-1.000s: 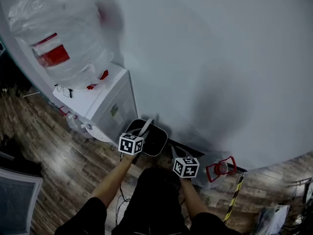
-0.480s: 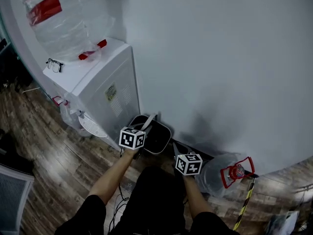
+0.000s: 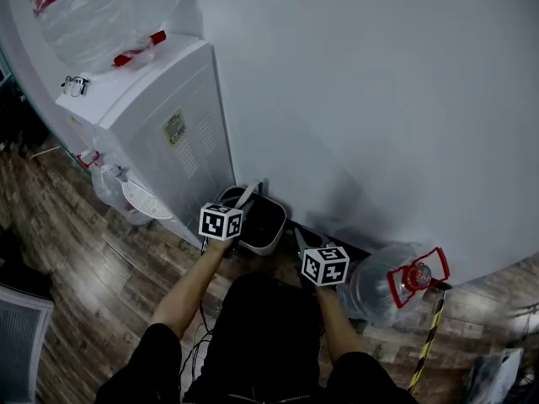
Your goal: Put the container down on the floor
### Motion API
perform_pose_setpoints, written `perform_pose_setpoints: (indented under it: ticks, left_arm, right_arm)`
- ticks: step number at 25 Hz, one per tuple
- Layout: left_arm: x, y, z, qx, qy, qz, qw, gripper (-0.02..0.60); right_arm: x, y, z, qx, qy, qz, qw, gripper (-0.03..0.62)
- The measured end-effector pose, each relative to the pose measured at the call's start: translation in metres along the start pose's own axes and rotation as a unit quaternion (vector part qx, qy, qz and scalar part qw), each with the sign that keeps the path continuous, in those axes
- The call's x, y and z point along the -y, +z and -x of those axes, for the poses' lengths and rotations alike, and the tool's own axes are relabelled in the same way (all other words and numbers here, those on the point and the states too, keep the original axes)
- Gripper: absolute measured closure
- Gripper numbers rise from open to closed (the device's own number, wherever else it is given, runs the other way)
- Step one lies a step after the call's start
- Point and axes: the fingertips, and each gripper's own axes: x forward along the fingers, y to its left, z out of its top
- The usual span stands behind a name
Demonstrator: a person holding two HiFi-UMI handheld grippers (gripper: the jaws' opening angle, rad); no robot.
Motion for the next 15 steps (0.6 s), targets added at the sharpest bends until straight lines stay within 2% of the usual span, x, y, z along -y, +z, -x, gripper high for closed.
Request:
perform_pose_setpoints:
  ticks: [10, 15]
  left_arm:
    - [-0.017, -0.020, -0.010, -0.011, 0.009, -0.011, 0.9998, 0.514]
    - [-0.024, -0.033, -0.011, -0.016, 0.014, -0.003, 0.9998, 0.514]
  right_arm:
    - [0.011, -0.012, 0.004, -0.001, -0.001, -0.003, 1.000, 0.584]
    - [0.012, -0.019, 0.004, -0.006, 0.002, 0.001, 1.000, 0.583]
